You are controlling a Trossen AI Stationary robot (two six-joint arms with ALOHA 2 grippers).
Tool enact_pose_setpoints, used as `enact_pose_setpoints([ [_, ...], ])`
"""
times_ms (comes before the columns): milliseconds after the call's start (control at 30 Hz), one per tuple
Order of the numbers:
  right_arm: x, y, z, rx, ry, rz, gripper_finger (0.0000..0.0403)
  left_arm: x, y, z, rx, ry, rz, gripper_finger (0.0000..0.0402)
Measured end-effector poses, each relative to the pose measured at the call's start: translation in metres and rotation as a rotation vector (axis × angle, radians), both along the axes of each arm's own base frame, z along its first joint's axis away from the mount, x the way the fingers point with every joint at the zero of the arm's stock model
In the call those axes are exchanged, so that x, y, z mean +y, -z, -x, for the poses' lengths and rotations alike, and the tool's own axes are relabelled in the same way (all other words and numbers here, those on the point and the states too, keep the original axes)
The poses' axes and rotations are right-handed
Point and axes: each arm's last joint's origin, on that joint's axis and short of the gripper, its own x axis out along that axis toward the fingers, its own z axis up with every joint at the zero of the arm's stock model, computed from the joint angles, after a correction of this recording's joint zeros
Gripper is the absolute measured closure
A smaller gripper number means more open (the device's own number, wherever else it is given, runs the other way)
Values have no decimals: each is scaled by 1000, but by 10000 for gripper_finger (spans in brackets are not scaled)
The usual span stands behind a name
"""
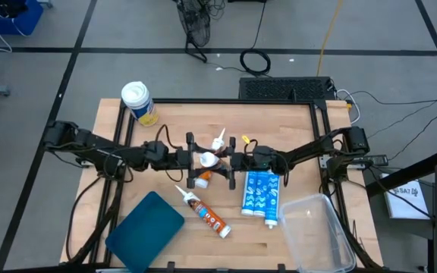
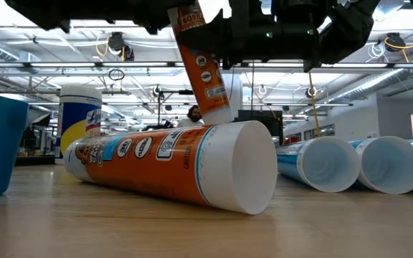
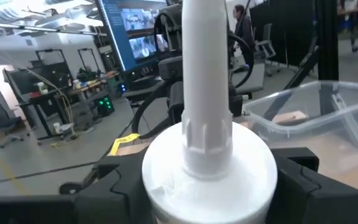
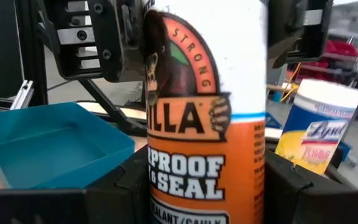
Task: Pick & place silicon tubes, Sealant and Lysol wipes
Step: Put the right orange sealant into the blue bin
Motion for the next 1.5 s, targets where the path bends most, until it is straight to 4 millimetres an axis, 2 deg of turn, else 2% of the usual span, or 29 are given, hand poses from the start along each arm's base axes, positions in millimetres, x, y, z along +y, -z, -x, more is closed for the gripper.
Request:
enact_pose_setpoints([
  [67,3,-2,0,-11,-6,12,205,-7,-8,9,9,-22,-15,180],
  [233,9,-1,1,-11,-27,-44,86,-32,-31,52,63,-111,-90,180],
  [367,10,-1,2,-10,-32,-50,31,-57,-47,91,53,-209,-67,180],
  [500,10,-1,2,-17,-29,-49,19,-87,-55,127,31,-153,-30,180],
  [633,9,-1,2,-17,-27,-47,25,-121,-48,156,66,-151,-56,180],
  [733,9,-1,2,-14,-27,-47,27,-151,-33,171,87,-187,-105,180],
  [833,9,-1,2,-14,-26,-40,26,-180,-12,180,117,-336,-224,180],
  [933,8,-1,2,-18,-20,-40,26,-214,-1,181,117,-279,-284,180],
  [1067,2,-1,1,-16,-8,-81,26,-252,-10,176,116,-268,-284,180],
  [1200,-1,-1,1,-16,-1,-121,27,-281,-18,172,113,-251,-286,180],
  [1333,0,-1,1,-21,-6,-123,27,-298,-30,176,97,-227,-158,180],
  [1500,6,-1,1,-17,-24,-123,28,-298,-42,180,84,-220,-22,180],
])
